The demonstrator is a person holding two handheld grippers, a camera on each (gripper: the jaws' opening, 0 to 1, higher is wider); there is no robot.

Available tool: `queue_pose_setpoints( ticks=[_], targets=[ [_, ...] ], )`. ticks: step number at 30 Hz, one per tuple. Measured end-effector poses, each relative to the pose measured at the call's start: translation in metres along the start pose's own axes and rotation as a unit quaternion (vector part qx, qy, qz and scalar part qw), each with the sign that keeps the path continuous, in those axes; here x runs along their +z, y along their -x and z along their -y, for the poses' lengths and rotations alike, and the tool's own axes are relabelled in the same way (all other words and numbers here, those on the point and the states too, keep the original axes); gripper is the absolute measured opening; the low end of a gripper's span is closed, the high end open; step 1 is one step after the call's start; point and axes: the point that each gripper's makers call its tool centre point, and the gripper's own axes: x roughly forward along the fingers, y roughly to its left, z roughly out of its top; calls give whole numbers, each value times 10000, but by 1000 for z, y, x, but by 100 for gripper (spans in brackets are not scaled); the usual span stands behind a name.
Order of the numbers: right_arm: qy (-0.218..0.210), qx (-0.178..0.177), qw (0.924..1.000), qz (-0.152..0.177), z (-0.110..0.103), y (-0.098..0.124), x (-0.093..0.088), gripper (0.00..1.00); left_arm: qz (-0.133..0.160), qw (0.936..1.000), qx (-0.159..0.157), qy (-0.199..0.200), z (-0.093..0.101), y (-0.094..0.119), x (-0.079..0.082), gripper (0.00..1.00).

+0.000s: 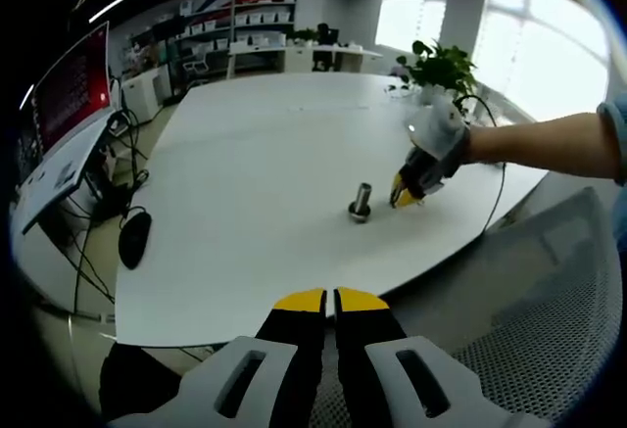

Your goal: Place the washer onto the threaded stud by aligning its center hole with the stud, sliding it down to the base, and recovering from edge contact or off-axis alignment until the washer reaches the visible bottom stop.

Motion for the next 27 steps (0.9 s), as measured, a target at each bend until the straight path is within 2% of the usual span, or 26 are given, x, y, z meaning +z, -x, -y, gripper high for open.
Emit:
queue_pose_setpoints(
  ticks=[2,3,19,22,24,27],
  targets=[
    [-201,56,9998,49,-1,1,0,24,-3,10000,6,1,0,0,0,1],
    [-271,60,9996,63,0,2,-1,25,-4,10000,2,-1,0,0,0,1],
    [-858,-154,9958,286,7,33,-28,25,55,10000,-49,-44,1,0,2,1],
    [-941,-194,9949,322,7,35,-33,25,53,10000,-63,-52,1,0,2,1],
    [-966,-357,9940,378,11,36,-37,24,57,9999,-69,-59,2,0,2,1],
    [-1086,-335,9929,345,8,36,-44,24,41,9999,-91,-72,2,-1,2,1]
  ],
)
